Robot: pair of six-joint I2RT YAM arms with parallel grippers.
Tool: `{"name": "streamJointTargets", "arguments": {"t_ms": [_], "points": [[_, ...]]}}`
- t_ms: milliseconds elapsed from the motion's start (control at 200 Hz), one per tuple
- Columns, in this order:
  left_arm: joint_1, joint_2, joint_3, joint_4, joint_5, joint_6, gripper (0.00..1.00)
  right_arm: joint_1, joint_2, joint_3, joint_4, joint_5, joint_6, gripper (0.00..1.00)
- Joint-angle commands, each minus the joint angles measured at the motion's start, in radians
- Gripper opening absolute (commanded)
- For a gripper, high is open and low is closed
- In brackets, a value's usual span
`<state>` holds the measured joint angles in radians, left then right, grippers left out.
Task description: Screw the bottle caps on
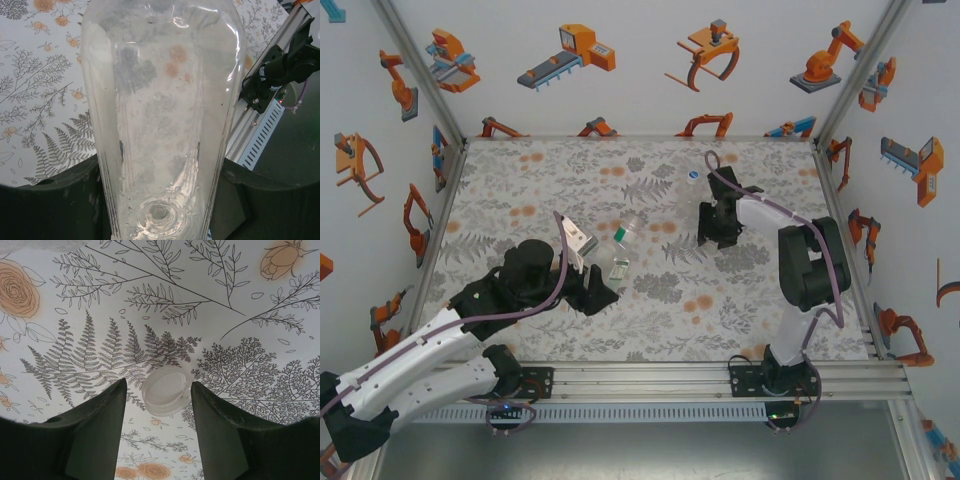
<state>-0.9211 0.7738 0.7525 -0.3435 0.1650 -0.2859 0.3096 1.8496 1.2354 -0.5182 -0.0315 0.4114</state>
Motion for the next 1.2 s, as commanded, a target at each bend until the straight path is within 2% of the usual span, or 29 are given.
{"name": "streamJointTargets", "arguments": {"t_ms": [0, 195, 320, 551, 711, 991, 1192], "points": [[0.007, -0.002, 0.011, 0.037, 0.014, -0.021, 0.04, -0.004, 0.020, -0.001, -0.017, 0.025, -0.005, 0.52], [0.008, -0.006, 0.007, 0.035, 0.014, -0.025, 0.04, -0.005, 0.031, -0.001, -0.017, 0.029, -0.001, 0.51], [0.008, -0.010, 0.007, 0.033, 0.011, -0.026, 0.04, -0.008, 0.039, -0.002, -0.017, 0.031, 0.001, 0.47], [0.009, -0.012, 0.004, 0.036, 0.008, -0.028, 0.04, -0.025, 0.038, -0.011, -0.010, 0.018, 0.013, 0.27], [0.010, -0.008, 0.008, 0.039, 0.010, -0.027, 0.04, -0.026, -0.005, -0.034, 0.004, 0.008, 0.019, 0.19], [0.011, -0.016, 0.011, 0.041, 0.009, -0.026, 0.04, -0.014, -0.164, -0.145, 0.102, -0.141, 0.153, 0.17], [0.011, -0.044, 0.001, 0.044, -0.016, -0.021, 0.03, 0.065, -0.242, -0.268, 0.288, -0.266, 0.338, 0.17]]}}
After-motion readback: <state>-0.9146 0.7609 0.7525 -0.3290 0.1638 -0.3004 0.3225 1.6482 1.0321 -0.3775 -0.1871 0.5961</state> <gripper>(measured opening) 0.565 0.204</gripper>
